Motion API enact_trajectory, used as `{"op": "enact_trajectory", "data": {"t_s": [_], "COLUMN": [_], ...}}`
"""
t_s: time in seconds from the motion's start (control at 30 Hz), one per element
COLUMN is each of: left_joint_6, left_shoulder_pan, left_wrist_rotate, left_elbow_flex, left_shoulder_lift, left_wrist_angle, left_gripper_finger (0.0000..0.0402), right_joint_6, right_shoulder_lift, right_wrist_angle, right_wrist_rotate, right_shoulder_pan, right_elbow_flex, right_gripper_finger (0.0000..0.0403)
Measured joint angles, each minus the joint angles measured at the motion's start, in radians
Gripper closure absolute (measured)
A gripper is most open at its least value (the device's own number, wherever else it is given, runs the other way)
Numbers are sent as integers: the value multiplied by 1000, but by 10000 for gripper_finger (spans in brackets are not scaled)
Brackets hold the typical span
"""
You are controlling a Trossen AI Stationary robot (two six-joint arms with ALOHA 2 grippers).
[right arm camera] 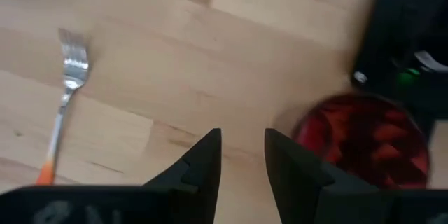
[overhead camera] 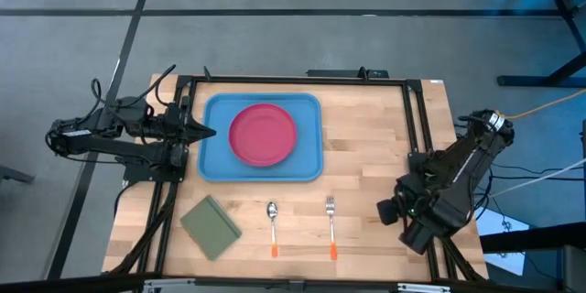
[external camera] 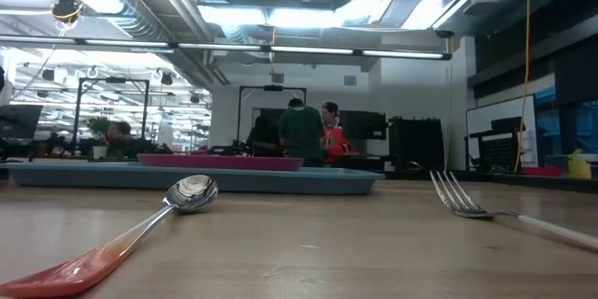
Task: Pick and place plate/cup/fork/spoon on tray
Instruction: Put the red cup into the blue tray at the top right of the pink plate
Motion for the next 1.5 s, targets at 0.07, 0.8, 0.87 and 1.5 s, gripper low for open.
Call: {"op": "enact_trajectory", "data": {"t_s": [0.07,0.8,0.87,1.5], "left_joint_6": [0,0,0,0], "left_shoulder_pan": [0,0,0,0], "left_wrist_rotate": [0,0,0,0], "left_elbow_flex": [0,0,0,0], "left_shoulder_lift": [0,0,0,0], "left_wrist_angle": [0,0,0,0], "left_gripper_finger": [401,401,401,401], "right_joint_6": [48,95,95,-7], "right_shoulder_lift": [0,120,143,220], "right_wrist_angle": [-7,-11,-13,-16], "right_wrist_rotate": [-36,-148,-150,-164], "right_shoulder_pan": [14,37,37,7], "right_elbow_flex": [0,-25,-25,-26], "right_gripper_finger": [289,289,289,292]}}
